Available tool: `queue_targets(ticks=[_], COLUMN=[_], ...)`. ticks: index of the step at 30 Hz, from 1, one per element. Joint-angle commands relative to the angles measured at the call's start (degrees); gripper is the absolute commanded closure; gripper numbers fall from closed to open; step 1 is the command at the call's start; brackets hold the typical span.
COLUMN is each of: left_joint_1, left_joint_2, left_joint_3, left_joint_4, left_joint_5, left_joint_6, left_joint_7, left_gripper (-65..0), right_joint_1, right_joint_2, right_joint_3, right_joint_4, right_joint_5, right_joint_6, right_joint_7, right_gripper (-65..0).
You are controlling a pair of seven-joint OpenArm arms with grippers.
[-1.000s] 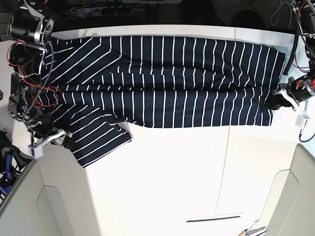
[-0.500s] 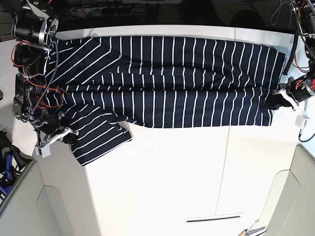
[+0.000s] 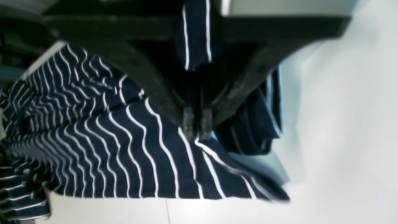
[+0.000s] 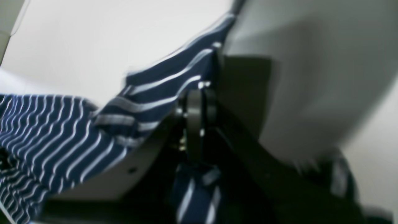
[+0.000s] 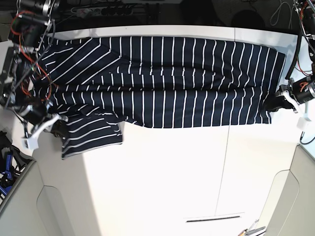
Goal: Fold the T-shirt properly
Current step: 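Fold the lifted edge over the shirt toward the other fold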
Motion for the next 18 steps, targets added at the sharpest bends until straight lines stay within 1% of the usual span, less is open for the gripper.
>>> queue_targets(ticks=[1,4,6,11,15,18], left_joint_1=[-0.48,0.70,1.77,5.35,9.16,11.52], left_joint_2=[-2.12,-3.28,-3.69,-3.91,-3.87,-3.89], left_joint_3=[-0.50,-0.50,-0.50,-1.14,-5.99,-10.01], left_joint_4=[1.16,2.36,4.07,10.95,16.74,19.06], left_joint_5=[-1.88,-3.96,-3.96,-3.91,-3.91,-3.89], left_joint_6=[-0.49,-0.49,-0.49,-0.49,-0.49,-0.49], left_joint_7=[-0.33,0.61,1.36,1.97,1.97,2.25], left_gripper=[0.0,0.0,0.0,0.0,0.0,0.0], right_joint_1=[-0.50,-5.97,-9.49,-16.44,-21.66,-24.52], right_joint_2=[1.03,1.03,1.03,0.98,0.96,0.98], right_joint_3=[1.66,5.73,8.11,12.66,15.74,17.49], right_joint_4=[3.67,10.67,14.23,20.52,24.02,25.00], right_joint_5=[2.05,5.18,7.15,10.80,13.22,14.75], right_joint_6=[0.46,0.52,1.07,1.07,1.07,1.09], right_joint_7=[0.46,-1.79,-1.95,-2.01,-2.05,-2.78], right_gripper=[0.0,0.0,0.0,0.0,0.0,0.0])
